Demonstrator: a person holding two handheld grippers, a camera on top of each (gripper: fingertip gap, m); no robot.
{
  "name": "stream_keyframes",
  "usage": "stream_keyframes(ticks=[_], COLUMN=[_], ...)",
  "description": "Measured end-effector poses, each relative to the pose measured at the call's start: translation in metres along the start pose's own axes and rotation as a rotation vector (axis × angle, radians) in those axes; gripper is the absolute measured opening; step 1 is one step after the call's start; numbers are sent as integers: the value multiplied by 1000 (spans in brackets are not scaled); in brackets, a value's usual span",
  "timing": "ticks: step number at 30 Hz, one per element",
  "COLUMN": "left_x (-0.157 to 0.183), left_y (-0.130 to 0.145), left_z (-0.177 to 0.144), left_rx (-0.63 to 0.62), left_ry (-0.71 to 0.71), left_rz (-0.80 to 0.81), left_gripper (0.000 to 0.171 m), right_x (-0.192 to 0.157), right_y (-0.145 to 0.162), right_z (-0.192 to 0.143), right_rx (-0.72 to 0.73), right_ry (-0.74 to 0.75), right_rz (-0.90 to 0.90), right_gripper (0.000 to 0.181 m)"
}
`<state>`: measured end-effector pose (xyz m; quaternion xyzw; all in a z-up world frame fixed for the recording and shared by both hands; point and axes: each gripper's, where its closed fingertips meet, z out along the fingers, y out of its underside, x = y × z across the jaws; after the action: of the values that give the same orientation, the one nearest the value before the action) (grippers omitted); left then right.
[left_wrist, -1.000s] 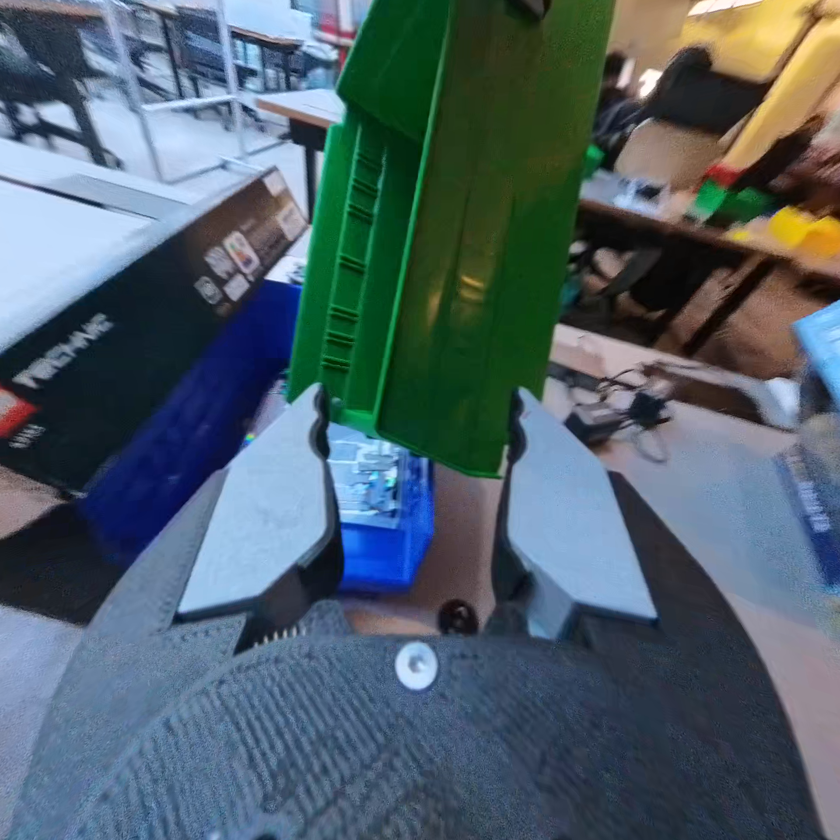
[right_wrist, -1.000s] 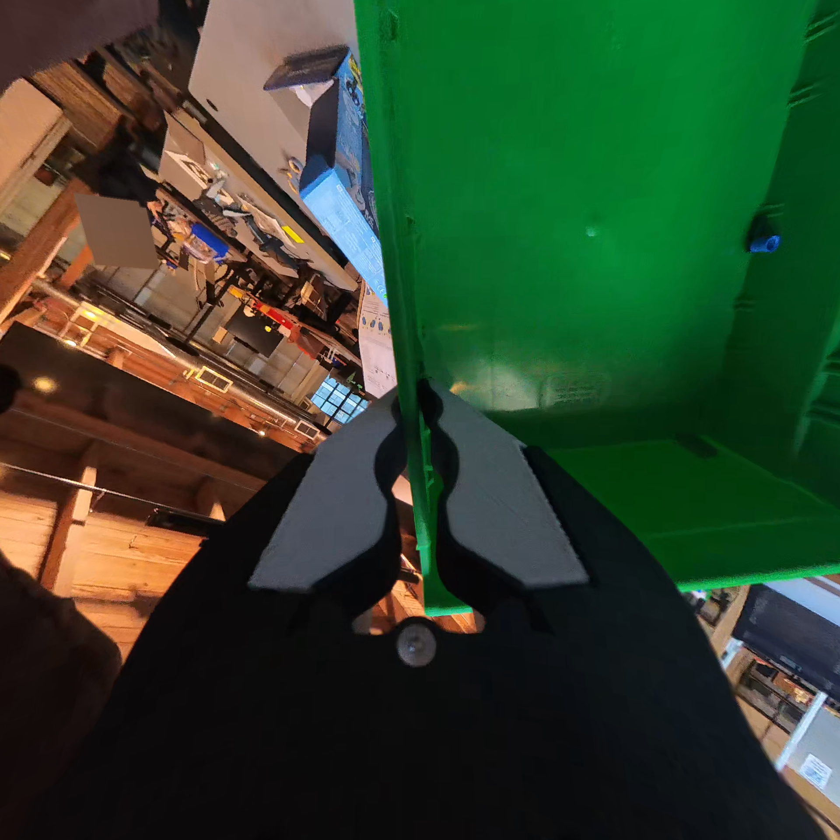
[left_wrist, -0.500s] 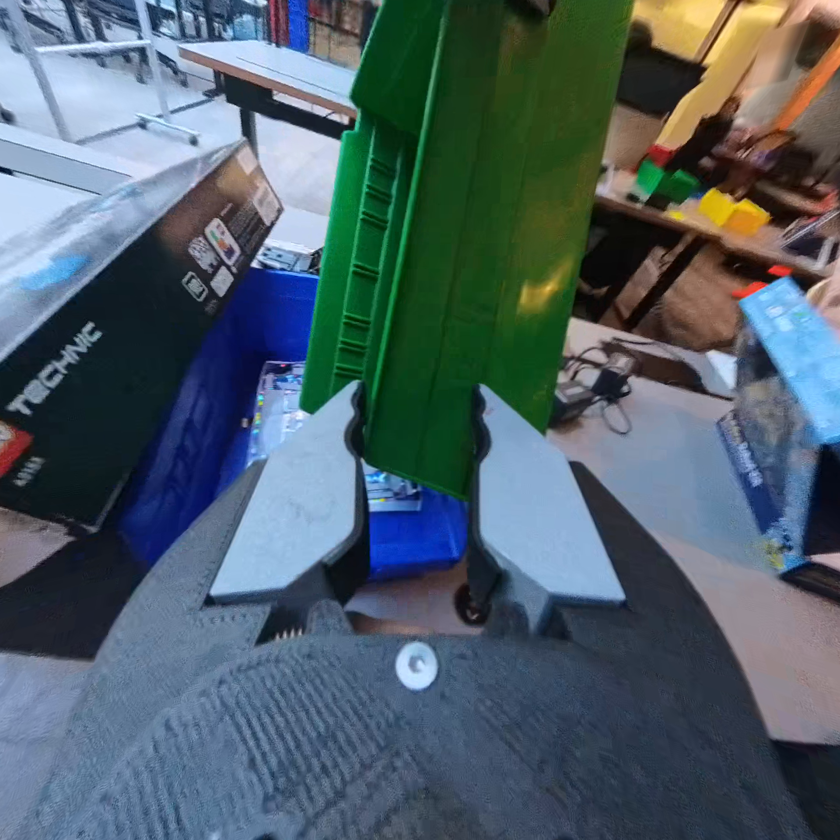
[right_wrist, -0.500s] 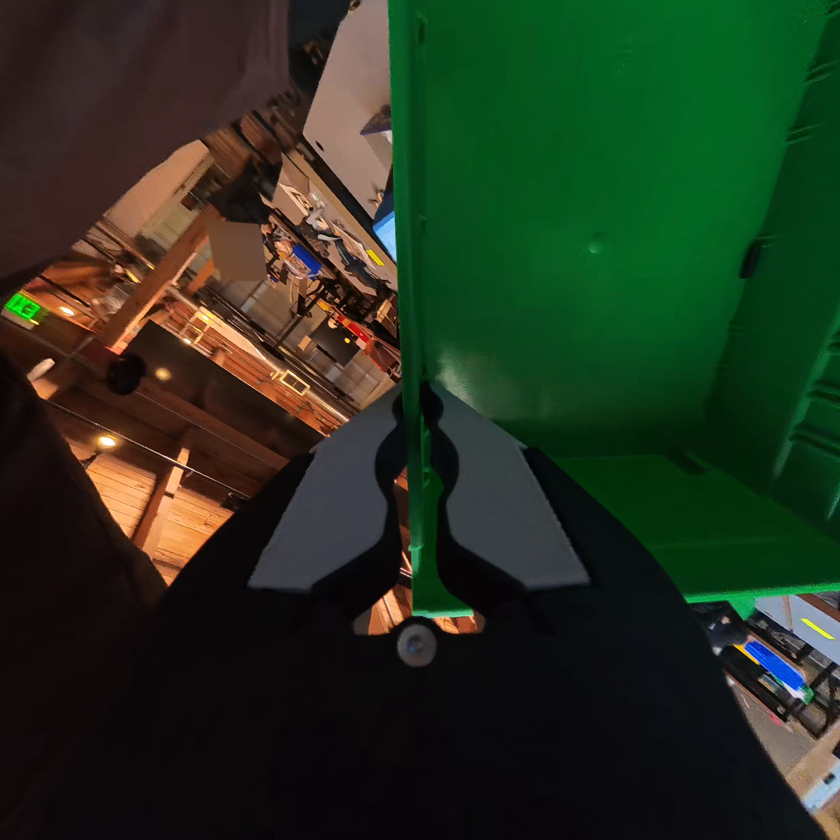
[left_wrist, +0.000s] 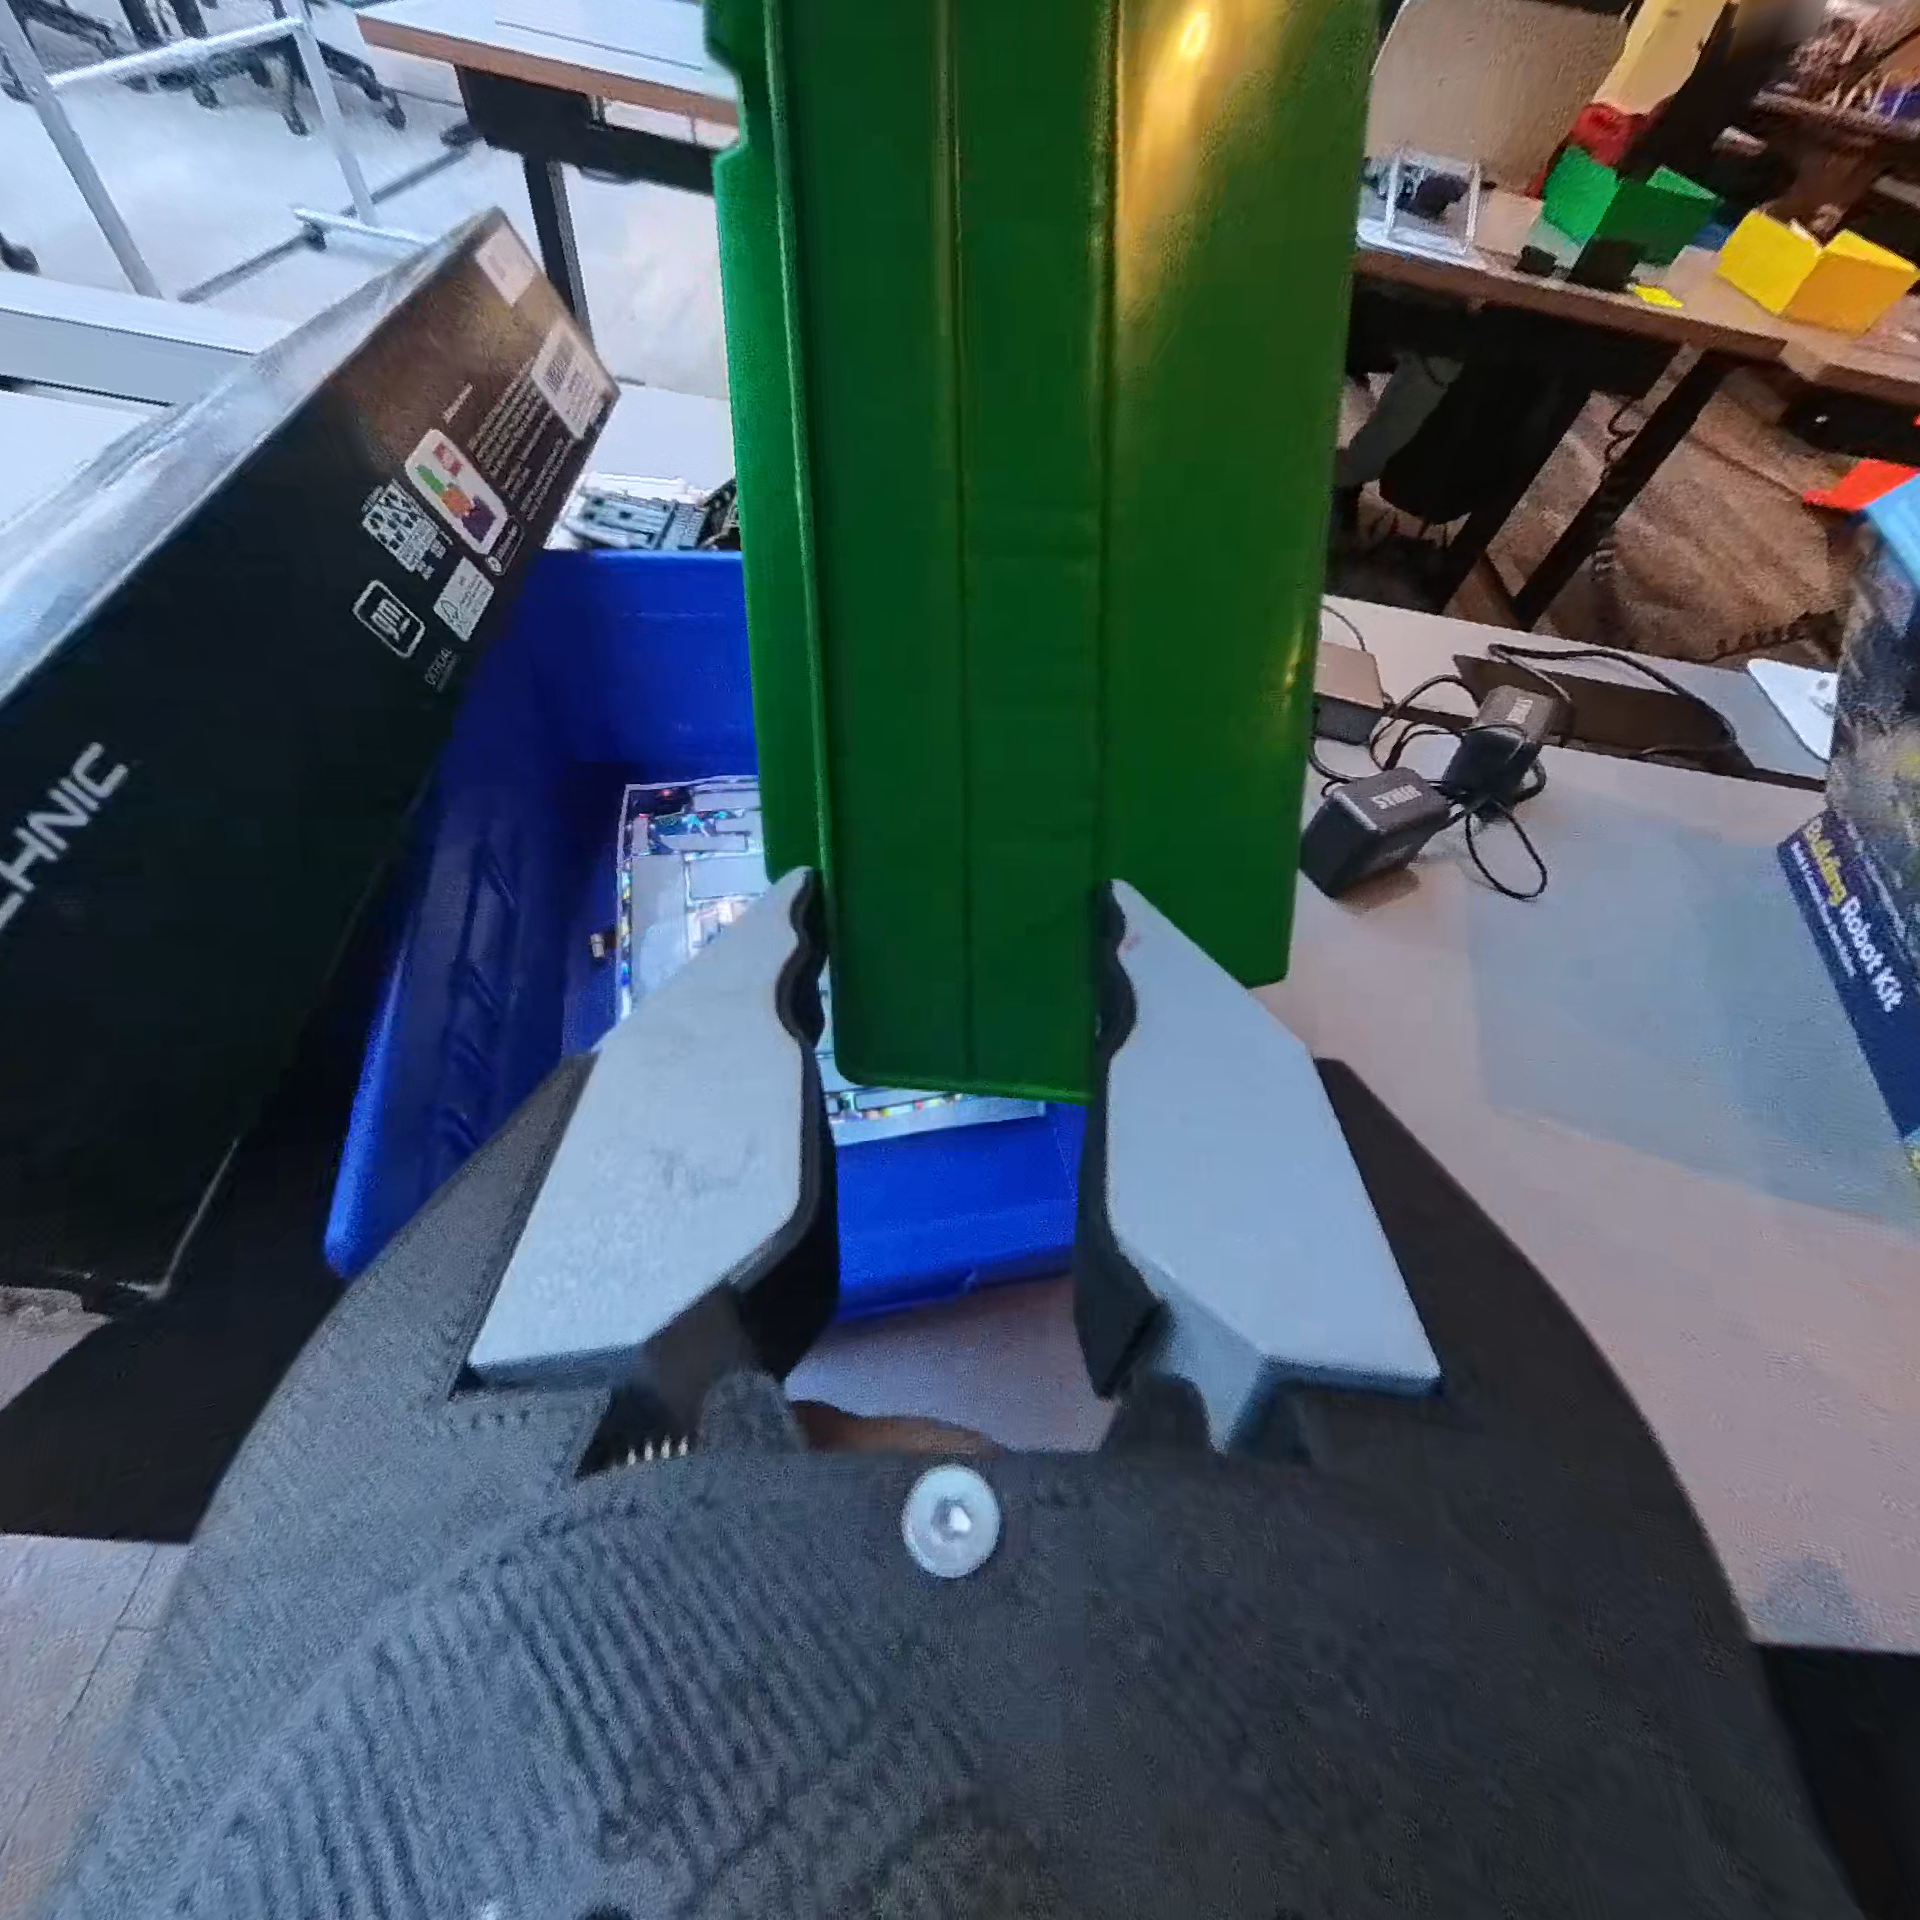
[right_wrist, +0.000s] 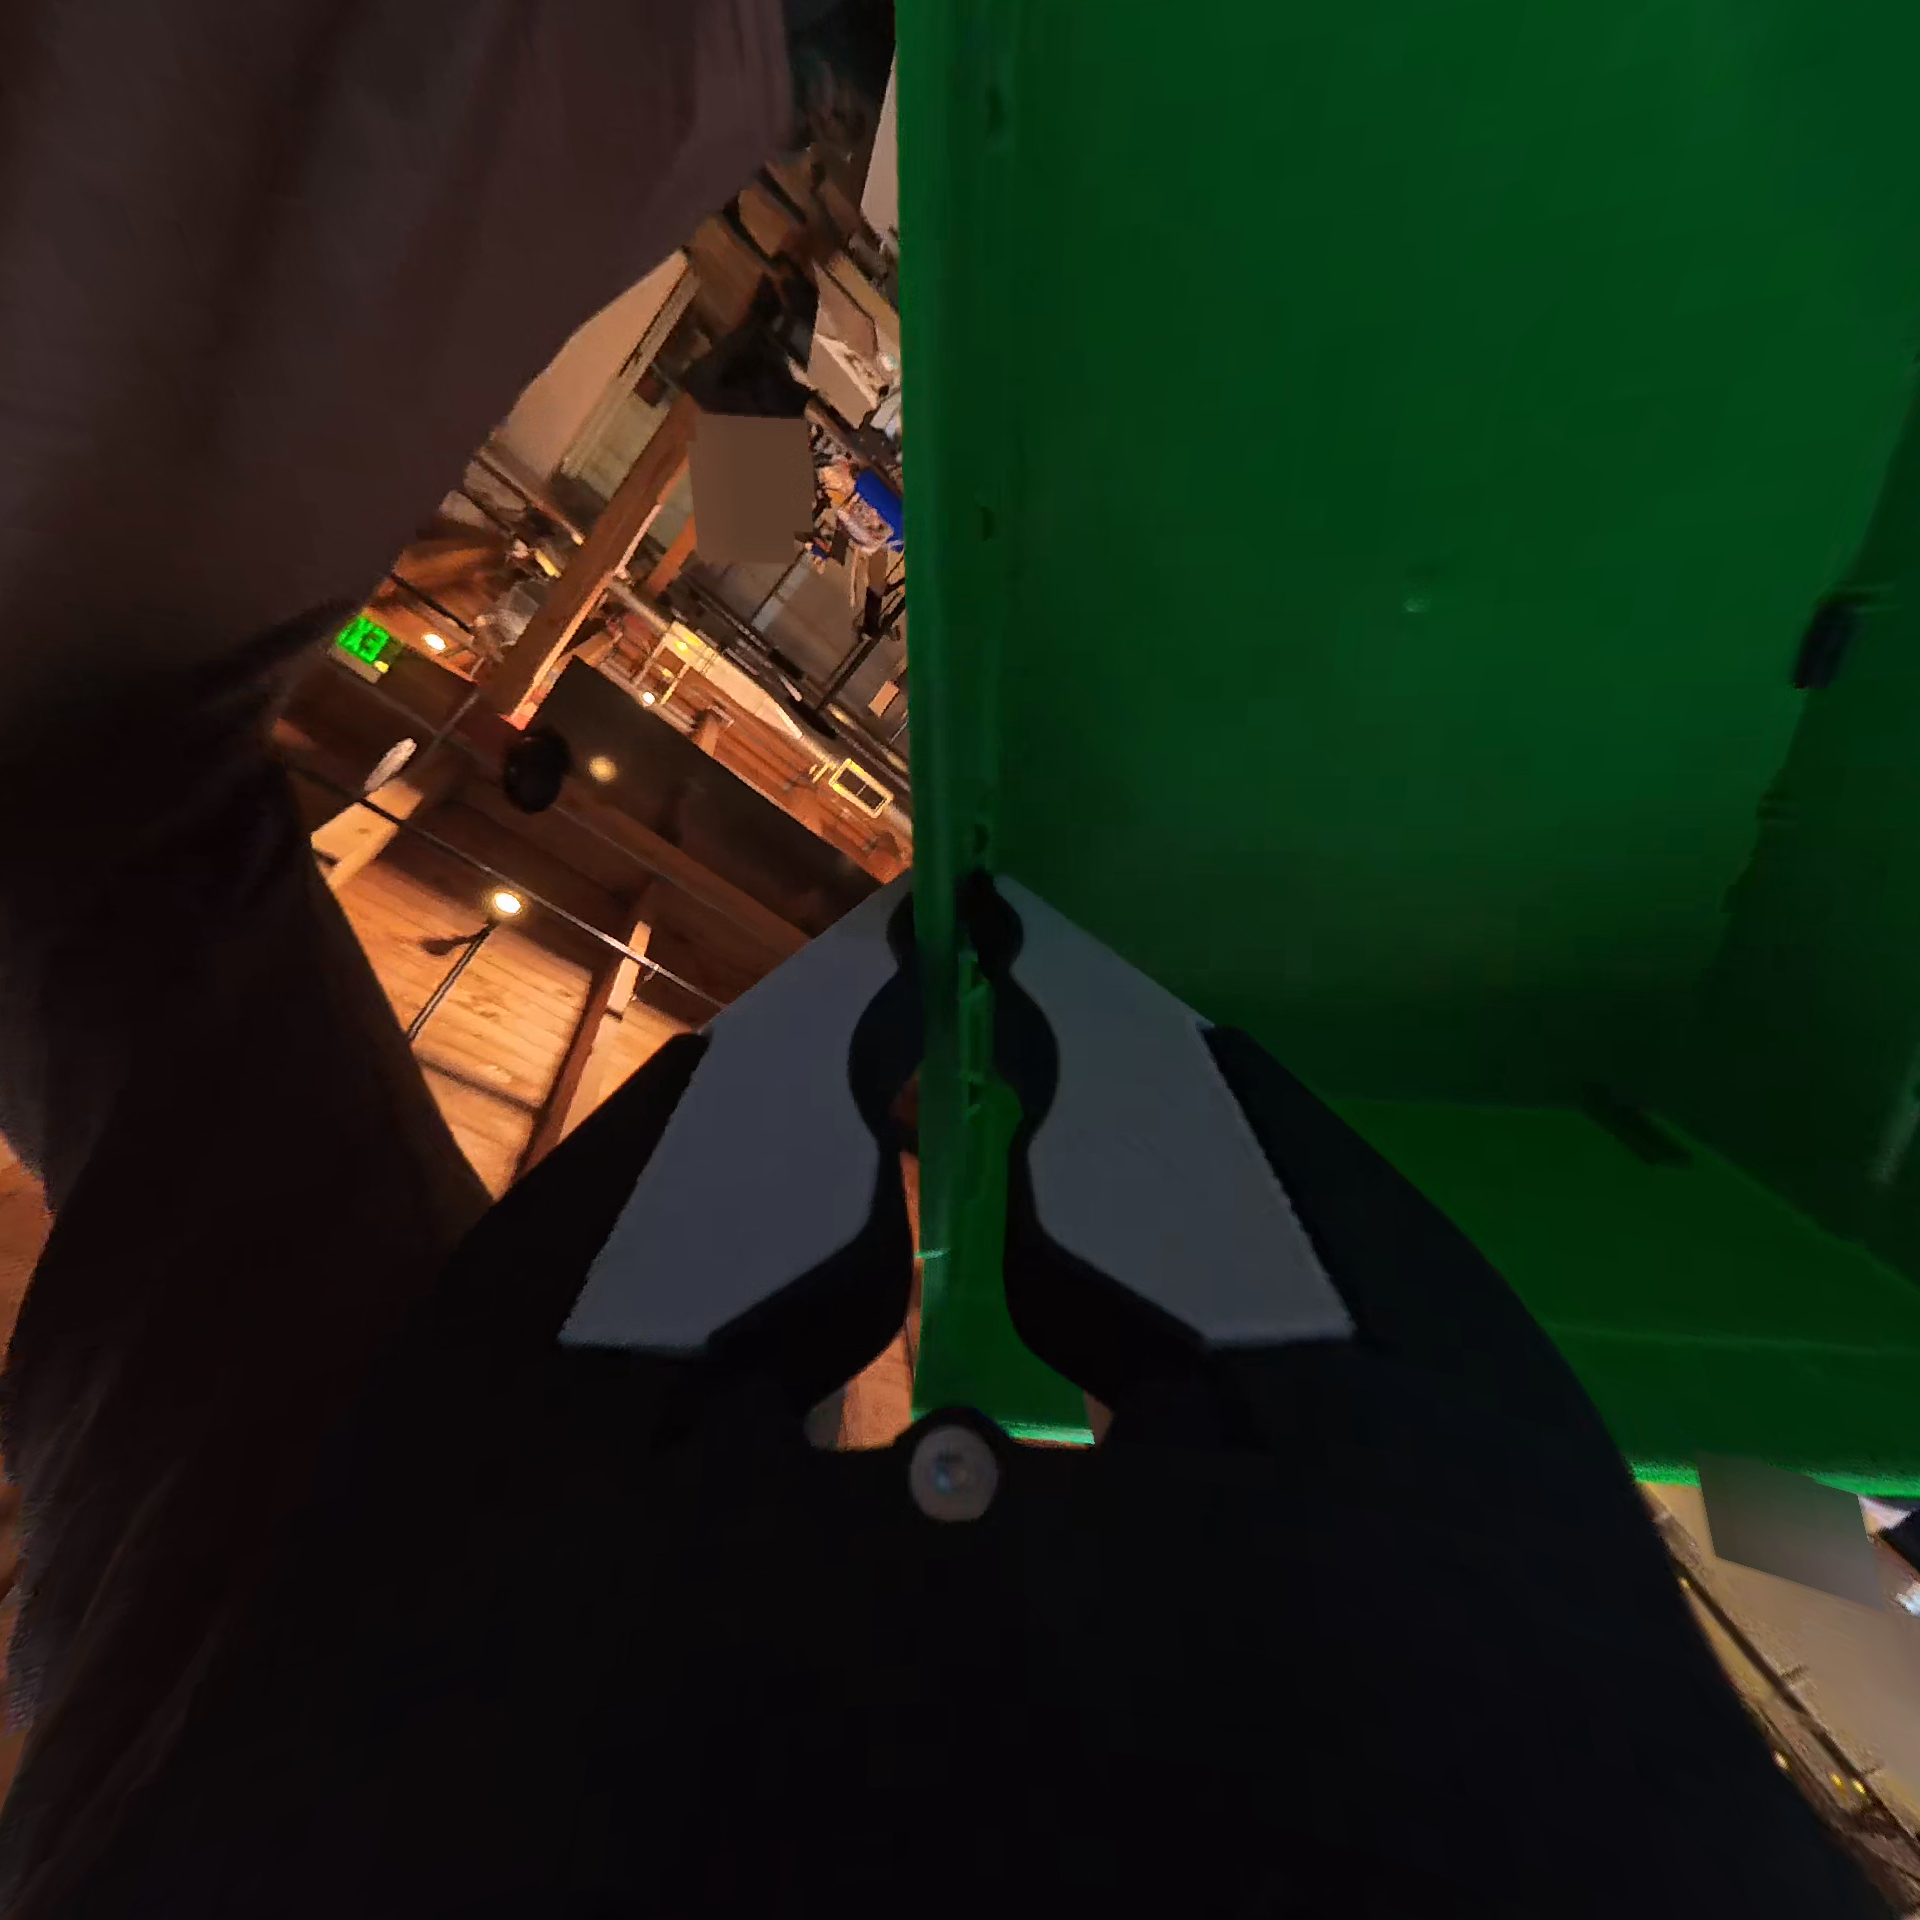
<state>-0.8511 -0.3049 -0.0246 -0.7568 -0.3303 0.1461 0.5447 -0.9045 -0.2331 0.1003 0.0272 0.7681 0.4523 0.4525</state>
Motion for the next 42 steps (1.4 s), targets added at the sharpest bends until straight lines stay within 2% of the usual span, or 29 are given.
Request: stream_keyframes(ticks=[2,4,6,8,10,13,14,15,16,19,21,24,26,27,29,31,33,36,37,39,42], left_x=[0,-2,-7,-13,-17,-23,-23,-23,-17,-14,-17,-21,-20,-23,-29,-33,-36,-46,-47,-49,-48], left_y=[4,3,-11,-16,-13,-10,-10,-14,-19,-21,-26,-27,-25,-23,-19,-14,-11,-5,-4,-20,-76], left_z=[0,-5,-9,-5,3,3,2,-4,-4,1,4,7,8,8,7,5,3,1,1,-4,-10], left_rx=[4,-24,-3,-25,-42,-49,-43,-10,19,10,16,7,-2,-7,-23,-42,-67,-139,-174,-179,-96], left_ry=[-20,-99,-202,-193,-116,-82,-69,-43,17,29,4,-9,-3,-12,-26,-25,-16,-39,-39,-51,-38], left_rz=[-1,72,141,124,70,67,63,35,0,34,45,75,80,77,80,82,81,96,99,114,162], left_gripper=[49,50,53,54,50,50,48,2,0,0,0,0,0,0,0,0,0,0,3,21,58], right_x=[0,6,10,8,10,9,10,7,-1,-27,-17,-11,-12,-14,-31,-35,-19,15,20,15,8], right_y=[-3,-5,-10,-15,-17,-26,-31,-39,-48,-62,-66,-66,-48,-31,15,60,75,40,28,17,9], right_z=[-2,-5,-7,-7,-7,-13,-18,-25,-36,-66,-74,-81,-93,-101,-105,-90,-61,-20,-17,-27,-34], right_rx=[-34,-61,-51,-36,-35,54,108,195,304,602,713,916,1112,1223,1455,1629,1679,1591,1608,1721,1766], right_ry=[-16,12,36,42,76,151,213,268,298,396,560,642,741,800,884,930,946,888,889,919,947], right_rz=[9,15,15,-14,-17,-20,-52,-90,-126,-277,-335,-327,-302,-258,-180,-81,-9,56,59,41,2], right_gripper=[4,3,1,0,0,5,9,16,17,15,6,7,10,19,30,37,43,66,81,80,81])
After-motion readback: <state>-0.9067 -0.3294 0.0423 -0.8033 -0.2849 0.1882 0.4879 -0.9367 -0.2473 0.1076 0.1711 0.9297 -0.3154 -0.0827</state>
